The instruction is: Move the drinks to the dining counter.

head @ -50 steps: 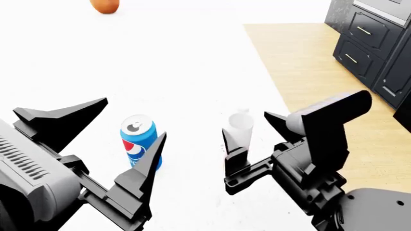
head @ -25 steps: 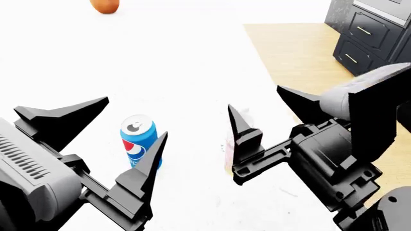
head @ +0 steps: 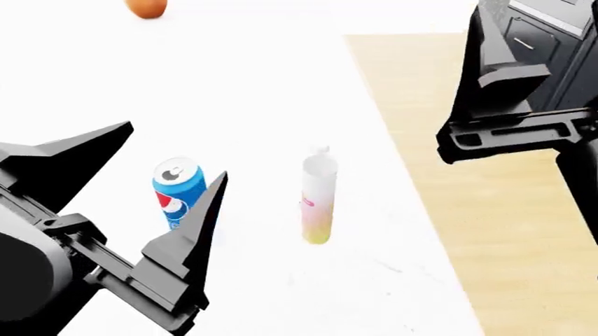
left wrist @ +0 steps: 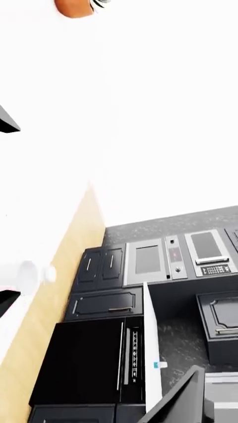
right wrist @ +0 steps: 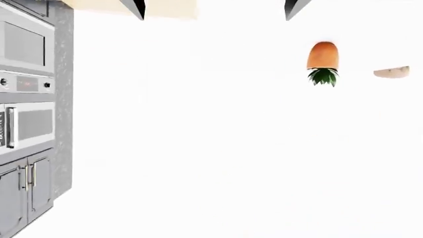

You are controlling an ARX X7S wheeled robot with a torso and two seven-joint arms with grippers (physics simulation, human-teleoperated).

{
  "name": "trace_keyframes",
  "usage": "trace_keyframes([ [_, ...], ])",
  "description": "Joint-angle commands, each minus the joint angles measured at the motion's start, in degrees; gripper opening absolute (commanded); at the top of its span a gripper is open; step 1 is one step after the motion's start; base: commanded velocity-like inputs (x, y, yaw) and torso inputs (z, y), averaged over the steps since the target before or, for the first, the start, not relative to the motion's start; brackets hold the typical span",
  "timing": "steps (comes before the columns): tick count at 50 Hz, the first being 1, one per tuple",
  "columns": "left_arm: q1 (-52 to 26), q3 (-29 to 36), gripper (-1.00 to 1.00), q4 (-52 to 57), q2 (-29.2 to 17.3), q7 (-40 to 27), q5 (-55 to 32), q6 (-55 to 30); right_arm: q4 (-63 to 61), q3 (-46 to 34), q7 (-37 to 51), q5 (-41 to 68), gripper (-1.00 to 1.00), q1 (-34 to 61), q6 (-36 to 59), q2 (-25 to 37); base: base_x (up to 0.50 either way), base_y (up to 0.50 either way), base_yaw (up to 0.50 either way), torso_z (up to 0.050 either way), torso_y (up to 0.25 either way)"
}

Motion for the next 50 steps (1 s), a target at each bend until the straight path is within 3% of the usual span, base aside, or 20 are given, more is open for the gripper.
trace_keyframes([
  [1,-1.5,-1.1,1.00,0.0,0.4,-1.8,-1.9,-0.4,-1.4,4.7,0.2,-2.5,1.00,-2.7,-2.9,1.4,0.48,-0.37,0.00,0.000,0.000],
  [30,-5.3,1.6,1.00,-0.9,2.2,-3.9,-3.6,-2.5,-2.1,8.5,-1.6,-4.9,1.00,-9.8,-5.1,2.2,0.49,-0.27,0.00,0.000,0.000],
  [37,-4.0,0.6,1.00,-1.0,2.7,-3.3,-2.9,-3.2,-1.2,2.9,1.4,-6.8,1.00,-6.0,1.5,3.5,0.49,-0.20,0.00,0.001,0.000],
  [50,-3.5,-0.1,1.00,-0.9,2.9,-3.3,-3.2,-3.7,-0.9,3.1,2.5,-5.4,1.00,-5.5,1.3,4.2,-0.02,-0.20,-0.48,0.000,0.000],
])
